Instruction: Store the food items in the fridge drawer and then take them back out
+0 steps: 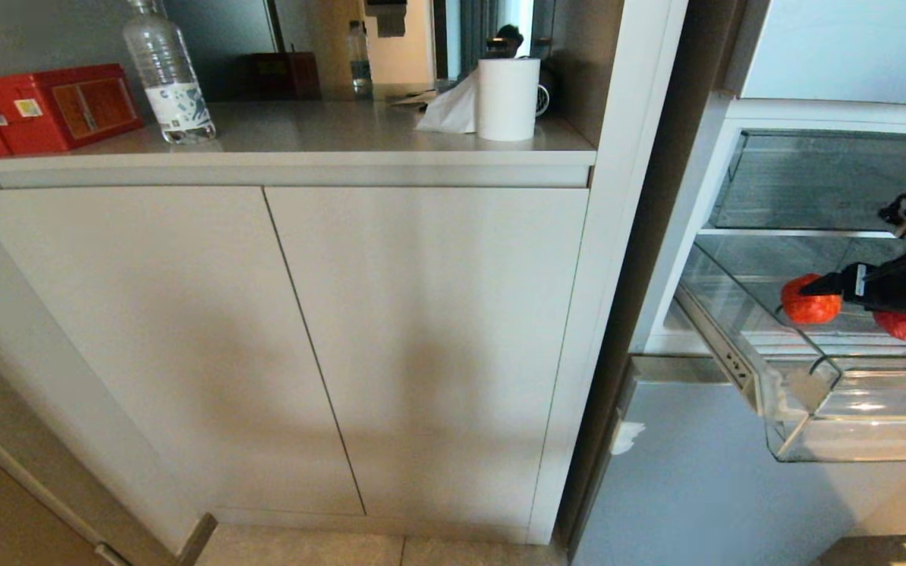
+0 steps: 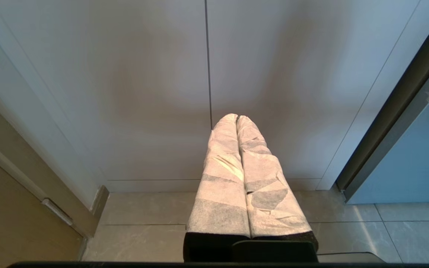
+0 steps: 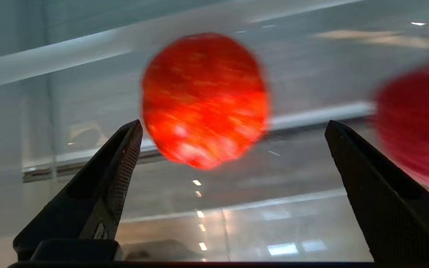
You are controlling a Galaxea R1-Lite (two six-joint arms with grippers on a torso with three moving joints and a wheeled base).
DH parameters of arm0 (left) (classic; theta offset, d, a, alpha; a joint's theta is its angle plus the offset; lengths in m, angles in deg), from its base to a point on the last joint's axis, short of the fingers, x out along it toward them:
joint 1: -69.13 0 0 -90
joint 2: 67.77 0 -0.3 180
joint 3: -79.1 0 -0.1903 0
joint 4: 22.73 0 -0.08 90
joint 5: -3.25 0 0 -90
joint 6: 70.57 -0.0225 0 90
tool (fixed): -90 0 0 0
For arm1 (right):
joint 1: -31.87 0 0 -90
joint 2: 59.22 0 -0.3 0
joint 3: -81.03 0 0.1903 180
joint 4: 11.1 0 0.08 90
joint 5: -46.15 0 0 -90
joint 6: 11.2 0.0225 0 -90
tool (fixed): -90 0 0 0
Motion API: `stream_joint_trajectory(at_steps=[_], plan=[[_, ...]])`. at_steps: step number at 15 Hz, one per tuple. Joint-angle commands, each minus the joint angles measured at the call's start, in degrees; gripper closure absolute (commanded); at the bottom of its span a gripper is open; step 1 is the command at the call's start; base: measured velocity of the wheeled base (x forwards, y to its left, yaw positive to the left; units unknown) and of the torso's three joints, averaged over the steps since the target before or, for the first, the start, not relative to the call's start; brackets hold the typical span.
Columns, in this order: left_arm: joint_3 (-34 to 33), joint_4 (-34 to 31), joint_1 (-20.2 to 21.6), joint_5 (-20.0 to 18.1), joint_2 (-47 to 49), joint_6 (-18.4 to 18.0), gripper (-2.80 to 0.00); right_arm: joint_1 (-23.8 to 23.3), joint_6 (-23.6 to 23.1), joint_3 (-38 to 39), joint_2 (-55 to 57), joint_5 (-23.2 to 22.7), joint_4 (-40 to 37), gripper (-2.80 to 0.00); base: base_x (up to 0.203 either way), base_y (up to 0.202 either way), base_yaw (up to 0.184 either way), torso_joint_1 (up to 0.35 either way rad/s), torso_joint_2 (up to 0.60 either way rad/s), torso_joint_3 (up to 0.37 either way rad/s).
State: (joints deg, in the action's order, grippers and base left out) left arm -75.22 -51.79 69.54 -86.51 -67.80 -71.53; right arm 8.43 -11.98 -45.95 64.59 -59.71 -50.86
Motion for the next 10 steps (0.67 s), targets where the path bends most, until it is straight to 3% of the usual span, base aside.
stream_joint_trajectory(at_steps=[1,10], plan=[[0.0,0.0,0.0,0.0,0.0,0.0,0.00,1.0,0.0,-2.2,2.9,-0.1,0.0,-2.80,0.000,0.000,0.000,0.000,0.00,0.000],[0.1,0.0,0.0,0.0,0.0,0.0,0.00,3.5,0.8,-7.3,6.1,0.2,0.0,-2.80,0.000,0.000,0.000,0.000,0.00,0.000]])
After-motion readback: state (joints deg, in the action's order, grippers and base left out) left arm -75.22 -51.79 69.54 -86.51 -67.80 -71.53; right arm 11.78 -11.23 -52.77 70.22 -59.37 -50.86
